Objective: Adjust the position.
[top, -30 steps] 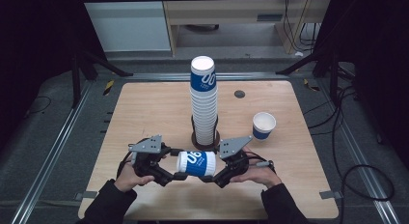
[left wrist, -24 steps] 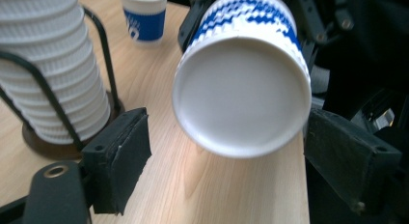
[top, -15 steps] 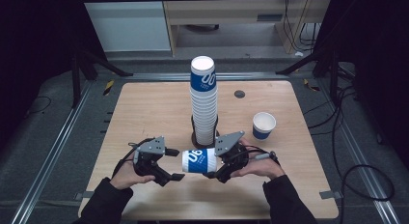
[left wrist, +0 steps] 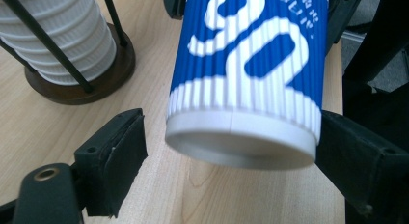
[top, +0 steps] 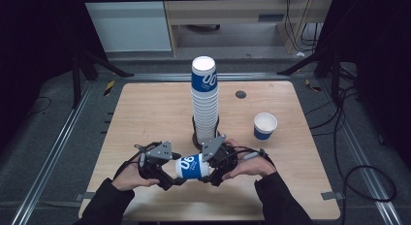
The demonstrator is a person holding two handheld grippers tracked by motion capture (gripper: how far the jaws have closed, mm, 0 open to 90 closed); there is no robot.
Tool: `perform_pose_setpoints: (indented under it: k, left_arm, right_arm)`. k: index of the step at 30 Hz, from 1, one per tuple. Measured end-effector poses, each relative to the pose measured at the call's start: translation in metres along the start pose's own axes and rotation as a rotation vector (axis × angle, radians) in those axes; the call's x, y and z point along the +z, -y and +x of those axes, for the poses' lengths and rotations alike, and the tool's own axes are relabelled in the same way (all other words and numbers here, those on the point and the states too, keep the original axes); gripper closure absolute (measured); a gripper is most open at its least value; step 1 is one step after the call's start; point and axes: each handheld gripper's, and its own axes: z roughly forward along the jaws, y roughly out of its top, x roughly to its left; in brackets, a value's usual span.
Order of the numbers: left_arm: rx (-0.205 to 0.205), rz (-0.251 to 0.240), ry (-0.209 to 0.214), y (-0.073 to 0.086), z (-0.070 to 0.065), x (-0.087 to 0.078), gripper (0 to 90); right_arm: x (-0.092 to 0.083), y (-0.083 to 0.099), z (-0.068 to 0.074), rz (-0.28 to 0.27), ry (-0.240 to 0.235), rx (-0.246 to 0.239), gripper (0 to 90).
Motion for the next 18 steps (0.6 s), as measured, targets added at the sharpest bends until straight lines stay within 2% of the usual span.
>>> perform_pose_setpoints:
  k: [5, 12, 15, 18]
  left_arm:
    - [0.016, 0.045, 0.001, 0.000, -0.002, 0.006, 15.0]
    - [0.034, 0.098, 0.013, -0.001, -0.006, 0.014, 20.4]
    - [0.041, 0.099, 0.028, -0.001, -0.007, 0.016, 26.5]
    - [0.044, 0.109, 0.041, 0.000, -0.008, 0.017, 27.2]
  right_arm:
    - [0.010, -0.004, 0.003, 0.038, -0.014, -0.032, 15.8]
    - [0.016, -0.005, 0.005, 0.059, -0.023, -0.041, 15.8]
    - [0.017, -0.006, 0.006, 0.071, -0.027, -0.050, 15.8]
    - [0.018, -0.005, 0.006, 0.073, -0.037, -0.052, 15.8]
